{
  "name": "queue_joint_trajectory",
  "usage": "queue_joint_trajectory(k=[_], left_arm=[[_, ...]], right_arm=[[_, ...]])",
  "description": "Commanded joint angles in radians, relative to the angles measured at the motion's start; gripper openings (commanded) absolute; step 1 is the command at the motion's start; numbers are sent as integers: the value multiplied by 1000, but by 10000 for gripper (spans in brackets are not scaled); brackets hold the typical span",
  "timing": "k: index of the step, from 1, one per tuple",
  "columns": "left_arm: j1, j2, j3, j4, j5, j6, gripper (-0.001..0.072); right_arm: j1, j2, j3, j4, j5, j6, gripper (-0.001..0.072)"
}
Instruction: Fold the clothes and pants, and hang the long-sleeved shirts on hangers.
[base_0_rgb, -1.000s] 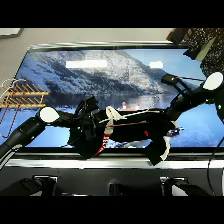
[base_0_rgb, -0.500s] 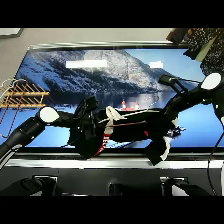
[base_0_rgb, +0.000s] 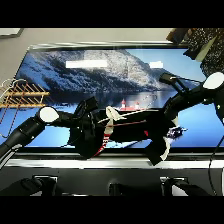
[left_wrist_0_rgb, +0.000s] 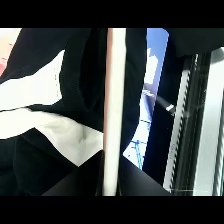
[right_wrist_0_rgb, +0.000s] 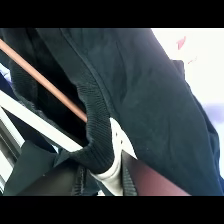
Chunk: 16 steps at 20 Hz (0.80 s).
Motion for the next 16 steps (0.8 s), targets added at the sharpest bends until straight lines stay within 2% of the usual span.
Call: queue_joint_trajectory(k=[1, 7, 11, 13, 14, 16], left_arm=[[0, 0, 1, -5, 3, 0, 40], [0, 0, 1, -4, 3, 0, 40], [0, 0, 1, -5, 3, 0, 39], [0, 0, 1, -4, 3, 0, 39], [0, 0, 1, -5, 3, 0, 40], [0, 0, 1, -4, 3, 0, 40]], right_arm=[[1, 20, 0, 14, -5, -13, 265], [1, 27, 0, -19, -12, -12, 330], [1, 27, 0, -12, -38, -13, 325], [1, 27, 0, -4, -30, -32, 309], [1, 27, 0, 2, -25, -32, 267], [1, 35, 0, 8, -24, -32, 264]])
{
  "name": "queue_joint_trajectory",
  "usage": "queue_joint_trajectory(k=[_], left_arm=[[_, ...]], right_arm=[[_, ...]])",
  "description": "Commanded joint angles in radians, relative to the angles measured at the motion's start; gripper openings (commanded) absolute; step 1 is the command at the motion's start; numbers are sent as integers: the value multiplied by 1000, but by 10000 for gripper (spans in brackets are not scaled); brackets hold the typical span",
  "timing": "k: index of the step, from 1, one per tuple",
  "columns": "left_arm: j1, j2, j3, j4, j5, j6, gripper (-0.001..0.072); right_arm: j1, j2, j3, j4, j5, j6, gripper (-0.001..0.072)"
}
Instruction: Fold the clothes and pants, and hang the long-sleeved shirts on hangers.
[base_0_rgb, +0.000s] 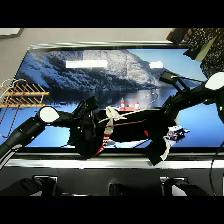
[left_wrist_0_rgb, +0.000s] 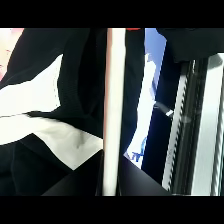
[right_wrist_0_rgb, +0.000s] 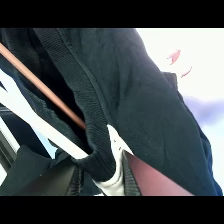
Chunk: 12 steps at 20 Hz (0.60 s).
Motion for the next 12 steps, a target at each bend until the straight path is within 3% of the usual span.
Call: queue_joint_trajectory(k=[1, 8, 12], left_arm=[[0, 0, 1, 3, -2, 2, 39], [0, 0, 1, 3, -2, 2, 40], [0, 0, 1, 3, -2, 2, 39]], right_arm=[[-1, 13, 0, 16, 2, -11, 264], [-1, 27, 0, 57, 5, -31, 268], [-1, 27, 0, 36, 3, -30, 323]])
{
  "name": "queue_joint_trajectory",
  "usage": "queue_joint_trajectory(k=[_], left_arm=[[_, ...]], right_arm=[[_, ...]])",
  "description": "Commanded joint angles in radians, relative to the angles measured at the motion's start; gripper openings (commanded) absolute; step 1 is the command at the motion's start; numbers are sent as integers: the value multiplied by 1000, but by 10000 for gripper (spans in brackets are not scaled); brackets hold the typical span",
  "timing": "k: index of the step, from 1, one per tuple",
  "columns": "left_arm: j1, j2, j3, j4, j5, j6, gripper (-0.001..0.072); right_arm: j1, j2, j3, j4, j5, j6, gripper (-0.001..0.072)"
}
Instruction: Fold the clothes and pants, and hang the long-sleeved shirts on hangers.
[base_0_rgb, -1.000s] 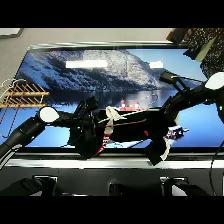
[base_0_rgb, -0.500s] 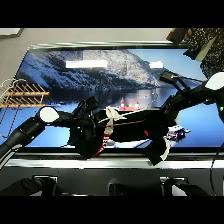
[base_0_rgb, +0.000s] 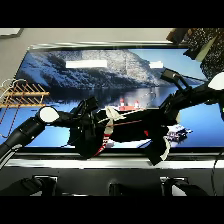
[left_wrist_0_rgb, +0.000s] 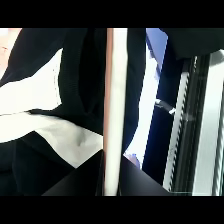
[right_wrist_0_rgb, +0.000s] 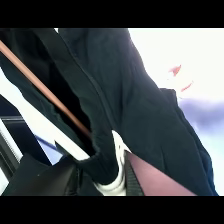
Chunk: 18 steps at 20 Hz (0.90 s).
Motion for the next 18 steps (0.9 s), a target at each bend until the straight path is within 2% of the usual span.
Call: queue_joint_trajectory(k=[1, 3, 5, 7, 8, 10, 12, 14, 16, 18], left_arm=[[0, 0, 1, -2, 1, 0, 40], [0, 0, 1, -2, 1, 0, 39], [0, 0, 1, -2, 1, 0, 40], [0, 0, 1, -2, 1, 0, 40], [0, 0, 1, -2, 1, 0, 39], [0, 0, 1, -2, 5, 0, 40], [0, 0, 1, -2, 20, 0, 40], [0, 0, 1, -2, 37, 0, 39], [0, 0, 1, -2, 43, 0, 40], [0, 0, 1, -2, 46, 0, 40]], right_arm=[[0, 1, 0, -22, 2, 20, 323], [-2, 12, 0, -55, -13, 154, 332], [-2, 46, 0, -149, -55, 303, 431], [-2, 95, 0, -233, -90, 408, 515], [-2, 119, 0, -258, -96, 442, 529], [-2, 166, 0, -315, -80, 592, 529], [-2, 201, 0, -385, 21, 821, 529], [-2, 215, -6, -365, 104, 945, 529], [4, 233, -47, -287, 55, 1045, 529], [68, 234, -111, -270, -27, 1127, 529]])
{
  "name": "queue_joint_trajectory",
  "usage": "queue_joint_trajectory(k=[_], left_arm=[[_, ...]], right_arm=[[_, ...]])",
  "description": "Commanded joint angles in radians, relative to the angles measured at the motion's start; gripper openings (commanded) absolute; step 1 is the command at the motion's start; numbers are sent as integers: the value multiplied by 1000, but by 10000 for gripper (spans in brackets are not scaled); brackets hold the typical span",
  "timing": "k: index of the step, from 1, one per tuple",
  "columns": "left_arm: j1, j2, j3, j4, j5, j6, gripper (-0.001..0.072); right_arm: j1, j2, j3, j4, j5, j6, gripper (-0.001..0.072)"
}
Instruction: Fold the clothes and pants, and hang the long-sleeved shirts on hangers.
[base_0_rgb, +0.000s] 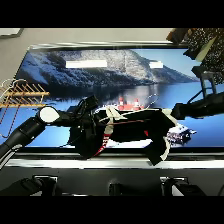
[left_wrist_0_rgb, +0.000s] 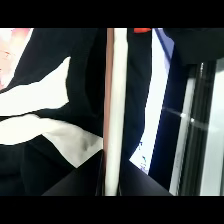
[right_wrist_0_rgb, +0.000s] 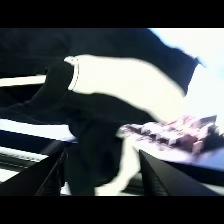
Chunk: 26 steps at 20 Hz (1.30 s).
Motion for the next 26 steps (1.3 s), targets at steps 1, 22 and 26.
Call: queue_joint_trajectory(k=[1, 22, 26], left_arm=[[0, 0, 1, 0, 11, 0, 40], [0, 0, 1, 0, 11, -1, 40], [0, 0, 1, 0, 11, -1, 39]], right_arm=[[101, 16, -95, 32, -108, 241, 530], [393, -72, -159, -423, -332, 859, 44], [393, -21, -139, -400, -352, 859, 42]])
